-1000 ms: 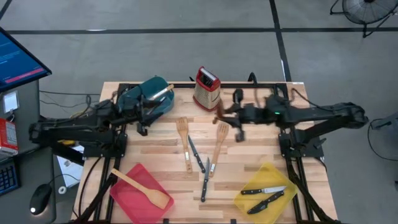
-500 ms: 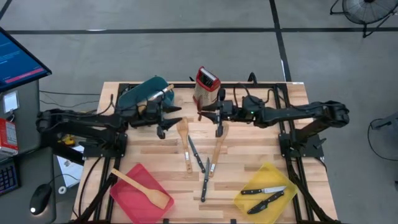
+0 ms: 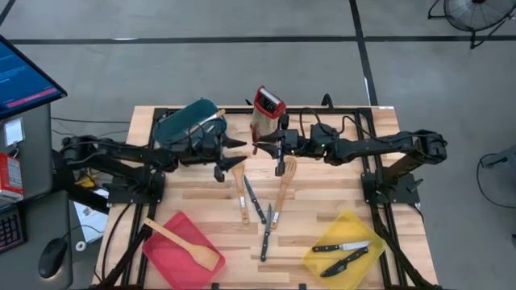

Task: Pick & Place Kitchen Items
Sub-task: Put the brown wooden serving spoon into the blue bin

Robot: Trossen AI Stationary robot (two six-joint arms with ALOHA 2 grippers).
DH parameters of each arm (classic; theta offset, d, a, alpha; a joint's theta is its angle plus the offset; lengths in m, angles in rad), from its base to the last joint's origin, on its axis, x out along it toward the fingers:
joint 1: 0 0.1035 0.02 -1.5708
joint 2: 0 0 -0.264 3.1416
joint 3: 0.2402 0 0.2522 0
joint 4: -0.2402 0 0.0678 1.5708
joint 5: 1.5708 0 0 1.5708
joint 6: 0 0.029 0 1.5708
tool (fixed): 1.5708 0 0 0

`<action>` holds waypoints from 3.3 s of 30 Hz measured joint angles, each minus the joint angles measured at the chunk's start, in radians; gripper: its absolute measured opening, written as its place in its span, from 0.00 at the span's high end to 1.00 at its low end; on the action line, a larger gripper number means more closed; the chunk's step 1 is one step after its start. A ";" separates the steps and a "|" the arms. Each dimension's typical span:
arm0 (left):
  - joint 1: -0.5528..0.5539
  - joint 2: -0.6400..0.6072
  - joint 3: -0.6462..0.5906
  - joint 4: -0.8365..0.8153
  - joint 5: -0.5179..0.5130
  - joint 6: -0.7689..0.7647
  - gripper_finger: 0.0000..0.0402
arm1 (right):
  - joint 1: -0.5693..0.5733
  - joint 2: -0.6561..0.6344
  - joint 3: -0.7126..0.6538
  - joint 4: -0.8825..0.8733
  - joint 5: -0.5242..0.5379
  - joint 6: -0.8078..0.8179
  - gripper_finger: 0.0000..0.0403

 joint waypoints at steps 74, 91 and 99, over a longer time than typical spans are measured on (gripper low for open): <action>0.004 0.050 0.190 -0.336 -0.096 0.009 0.90 | 0.022 -0.293 -0.001 -0.252 -0.080 0.015 0.53; 0.097 -0.382 0.080 -1.066 -0.576 -0.122 0.88 | 0.082 -0.355 0.000 -0.411 -0.079 0.018 0.56; 0.171 -0.391 -0.080 -1.063 -0.597 -0.193 0.86 | 0.082 -0.300 -0.002 -0.426 -0.079 0.052 0.58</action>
